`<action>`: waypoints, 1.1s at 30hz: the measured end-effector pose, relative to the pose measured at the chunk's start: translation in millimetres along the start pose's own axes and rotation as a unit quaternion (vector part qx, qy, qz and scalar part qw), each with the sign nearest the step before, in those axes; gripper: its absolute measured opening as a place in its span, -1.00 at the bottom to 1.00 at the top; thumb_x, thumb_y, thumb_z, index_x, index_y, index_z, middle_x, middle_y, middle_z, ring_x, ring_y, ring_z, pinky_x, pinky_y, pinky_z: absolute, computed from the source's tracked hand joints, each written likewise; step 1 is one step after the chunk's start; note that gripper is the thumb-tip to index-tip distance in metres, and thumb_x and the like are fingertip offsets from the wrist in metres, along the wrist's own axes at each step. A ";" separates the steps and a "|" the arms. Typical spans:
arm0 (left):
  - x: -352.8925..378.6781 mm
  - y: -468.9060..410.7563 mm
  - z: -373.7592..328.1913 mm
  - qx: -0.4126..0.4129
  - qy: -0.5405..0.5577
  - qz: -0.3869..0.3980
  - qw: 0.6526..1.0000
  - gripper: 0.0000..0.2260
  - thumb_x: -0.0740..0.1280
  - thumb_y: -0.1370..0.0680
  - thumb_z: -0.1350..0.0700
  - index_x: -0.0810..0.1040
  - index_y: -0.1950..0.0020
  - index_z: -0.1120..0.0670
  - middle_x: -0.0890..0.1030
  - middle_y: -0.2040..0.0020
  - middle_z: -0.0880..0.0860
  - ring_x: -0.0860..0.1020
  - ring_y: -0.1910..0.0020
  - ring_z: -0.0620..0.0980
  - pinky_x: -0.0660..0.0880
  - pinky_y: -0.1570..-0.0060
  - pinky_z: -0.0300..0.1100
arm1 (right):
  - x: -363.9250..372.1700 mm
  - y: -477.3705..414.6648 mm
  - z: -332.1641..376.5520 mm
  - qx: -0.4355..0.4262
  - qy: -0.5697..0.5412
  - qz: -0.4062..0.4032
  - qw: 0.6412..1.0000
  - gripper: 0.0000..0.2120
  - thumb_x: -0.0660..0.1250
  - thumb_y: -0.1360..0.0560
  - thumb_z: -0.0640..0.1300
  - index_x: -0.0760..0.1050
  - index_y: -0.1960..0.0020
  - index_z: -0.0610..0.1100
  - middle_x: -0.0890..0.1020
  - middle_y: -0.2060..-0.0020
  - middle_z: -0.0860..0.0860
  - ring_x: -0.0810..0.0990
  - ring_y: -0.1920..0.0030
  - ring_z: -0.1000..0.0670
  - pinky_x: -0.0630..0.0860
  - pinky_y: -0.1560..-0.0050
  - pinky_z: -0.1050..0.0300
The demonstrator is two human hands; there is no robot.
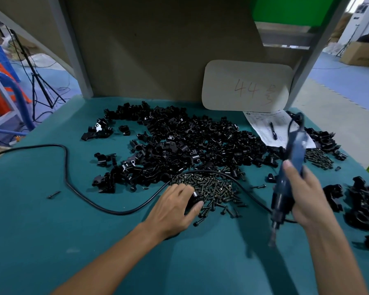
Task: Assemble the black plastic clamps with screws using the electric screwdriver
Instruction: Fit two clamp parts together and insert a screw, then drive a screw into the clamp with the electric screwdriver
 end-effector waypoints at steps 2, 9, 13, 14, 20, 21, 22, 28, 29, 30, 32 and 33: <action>-1.7 0.5 -1.6 -0.002 0.003 -0.002 1.000 -0.78 0.19 -0.64 -0.14 0.34 -0.02 0.00 0.40 0.14 -0.10 0.35 0.19 -0.09 0.27 0.17 -0.25 | 10.5 2.4 5.4 0.030 -0.202 -0.007 0.979 -0.43 0.46 -0.38 0.24 0.48 -0.26 -0.05 0.64 0.10 -0.06 0.63 0.20 -0.01 0.66 0.13 0.05; -3.5 0.9 -3.1 -0.008 -0.002 0.010 1.000 -0.76 0.17 -0.63 -0.15 0.39 -0.05 0.03 0.39 0.12 -0.12 0.39 0.18 -0.07 0.30 0.16 -0.24 | 52.8 -0.3 -12.6 0.027 -0.413 -0.133 0.900 -0.62 0.53 -0.47 0.05 0.43 -0.07 -0.12 0.57 0.35 0.03 0.54 0.39 0.05 0.54 0.36 0.15; -0.9 -0.1 -2.8 -0.006 -0.002 0.021 1.000 -0.75 0.16 -0.63 -0.15 0.38 -0.02 0.02 0.40 0.14 -0.11 0.36 0.19 -0.07 0.28 0.17 -0.22 | 62.3 -5.0 -16.4 0.000 -0.410 -0.192 0.892 -0.64 0.51 -0.48 -0.02 0.41 -0.10 -0.13 0.55 0.30 -0.02 0.55 0.39 0.01 0.54 0.35 0.12; -0.2 -0.3 -2.3 -0.006 -0.002 0.024 1.000 -0.75 0.15 -0.63 -0.16 0.38 -0.02 0.02 0.40 0.14 -0.10 0.36 0.19 -0.08 0.28 0.17 -0.22 | 64.8 -5.5 -17.1 -0.004 -0.403 -0.197 0.894 -0.65 0.50 -0.48 -0.02 0.40 -0.09 -0.13 0.54 0.30 -0.03 0.55 0.40 0.01 0.54 0.36 0.12; 1.2 -0.2 -0.8 -0.006 -0.003 0.033 0.999 -0.78 0.13 -0.65 -0.15 0.32 0.00 -0.01 0.38 0.16 -0.10 0.33 0.21 -0.09 0.22 0.20 -0.22 | 76.2 -7.3 -23.5 -0.006 -0.396 -0.184 0.899 -0.65 0.49 -0.49 -0.02 0.41 -0.14 -0.11 0.54 0.31 -0.01 0.56 0.40 0.02 0.54 0.37 0.13; 1.7 0.0 -0.7 -0.003 -0.006 0.036 0.999 -0.77 0.12 -0.65 -0.16 0.33 0.00 -0.01 0.38 0.16 -0.10 0.32 0.22 -0.09 0.21 0.20 -0.22 | 76.9 -7.7 -23.4 -0.008 -0.397 -0.182 0.899 -0.65 0.49 -0.49 -0.02 0.40 -0.13 -0.11 0.54 0.30 -0.01 0.55 0.39 0.02 0.54 0.36 0.12; 2.7 0.3 -0.5 -0.001 -0.007 0.043 0.999 -0.76 0.10 -0.65 -0.17 0.33 -0.01 0.00 0.39 0.16 -0.10 0.31 0.22 -0.09 0.19 0.21 -0.22 | 77.1 -8.2 -23.0 -0.012 -0.398 -0.182 0.899 -0.65 0.48 -0.49 -0.02 0.40 -0.12 -0.11 0.54 0.30 -0.02 0.55 0.39 0.02 0.54 0.36 0.12; 6.7 1.1 0.7 -0.007 0.021 0.087 0.996 -0.70 -0.01 -0.64 -0.22 0.29 -0.01 -0.02 0.40 0.28 -0.09 0.32 0.37 -0.12 0.13 0.40 -0.22 | 89.2 -14.8 -26.2 0.003 -0.436 -0.116 0.893 -0.62 0.46 -0.48 0.02 0.37 -0.13 -0.12 0.53 0.34 0.02 0.51 0.38 0.03 0.52 0.35 0.14; 7.3 1.1 1.1 -0.007 0.025 0.092 0.995 -0.70 -0.02 -0.64 -0.22 0.28 0.00 -0.02 0.40 0.30 -0.08 0.34 0.39 -0.13 0.12 0.43 -0.27 | 91.3 -15.6 -28.4 0.010 -0.442 -0.110 0.890 -0.63 0.46 -0.49 0.02 0.38 -0.12 -0.12 0.53 0.34 0.03 0.51 0.38 0.04 0.52 0.35 0.15; 8.2 1.3 1.6 -0.008 0.028 0.096 0.995 -0.69 -0.03 -0.63 -0.23 0.28 0.00 -0.01 0.41 0.32 -0.06 0.35 0.41 -0.12 0.12 0.44 -0.28 | 92.7 -16.3 -30.4 0.014 -0.446 -0.107 0.888 -0.64 0.46 -0.49 0.02 0.38 -0.10 -0.12 0.53 0.34 0.03 0.51 0.39 0.04 0.52 0.35 0.16; 10.0 1.1 3.0 -0.012 0.028 0.101 0.994 -0.67 -0.05 -0.63 -0.24 0.27 0.01 0.00 0.43 0.35 -0.03 0.38 0.43 -0.05 0.14 0.47 -0.24 | 94.6 -17.6 -32.5 0.015 -0.450 -0.103 0.887 -0.68 0.45 -0.51 0.03 0.39 -0.07 -0.11 0.52 0.34 0.03 0.50 0.39 0.05 0.52 0.36 0.17; 11.0 0.9 3.6 -0.014 0.024 0.104 0.994 -0.66 -0.06 -0.62 -0.24 0.27 0.01 0.00 0.44 0.37 -0.02 0.39 0.45 -0.03 0.14 0.47 -0.20 | 95.2 -18.2 -32.7 0.013 -0.451 -0.100 0.887 -0.70 0.44 -0.51 0.03 0.39 -0.04 -0.11 0.52 0.35 0.03 0.50 0.39 0.05 0.52 0.36 0.17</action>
Point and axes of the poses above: each hand's wrist, its own y-axis away from the middle knuckle, its own x-axis out of the palm, z = x × y, the point moved 8 cm from there along -y, towards the middle knuckle
